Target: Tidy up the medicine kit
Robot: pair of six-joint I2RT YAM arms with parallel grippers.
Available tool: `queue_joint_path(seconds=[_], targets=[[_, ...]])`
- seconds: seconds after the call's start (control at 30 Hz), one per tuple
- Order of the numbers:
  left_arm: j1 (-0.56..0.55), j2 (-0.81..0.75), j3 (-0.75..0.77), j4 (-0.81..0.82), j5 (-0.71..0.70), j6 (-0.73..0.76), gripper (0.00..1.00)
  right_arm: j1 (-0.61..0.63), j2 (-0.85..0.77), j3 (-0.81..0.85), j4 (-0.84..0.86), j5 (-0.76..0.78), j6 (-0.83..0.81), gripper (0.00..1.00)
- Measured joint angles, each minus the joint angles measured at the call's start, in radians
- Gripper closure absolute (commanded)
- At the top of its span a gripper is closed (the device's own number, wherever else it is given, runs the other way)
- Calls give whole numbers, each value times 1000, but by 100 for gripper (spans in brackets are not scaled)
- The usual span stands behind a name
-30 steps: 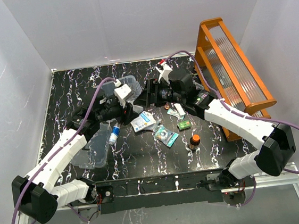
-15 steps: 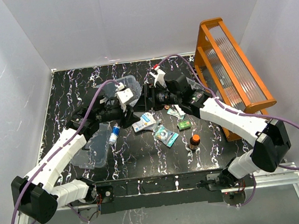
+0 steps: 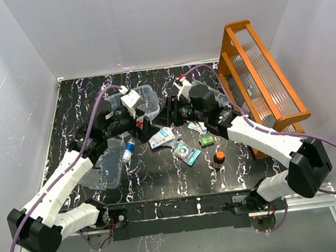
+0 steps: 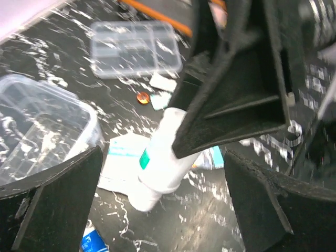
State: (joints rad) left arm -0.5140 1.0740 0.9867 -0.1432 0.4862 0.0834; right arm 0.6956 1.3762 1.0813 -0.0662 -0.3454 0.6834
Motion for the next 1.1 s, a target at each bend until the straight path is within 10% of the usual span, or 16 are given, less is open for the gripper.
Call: queue_joint_path(seconds=[0.5,0.87,1.1], targets=[[0,-105,-6,222,-326,-949,1,-1,-124,-108,665,191,-226,64],[0,-114,-4,376,-402,-1370,4,11,-8,-109,962,159,-298,64],[0,-66,9,423,-398,-1528,25,23,33,-84,1010,156,-299,64]])
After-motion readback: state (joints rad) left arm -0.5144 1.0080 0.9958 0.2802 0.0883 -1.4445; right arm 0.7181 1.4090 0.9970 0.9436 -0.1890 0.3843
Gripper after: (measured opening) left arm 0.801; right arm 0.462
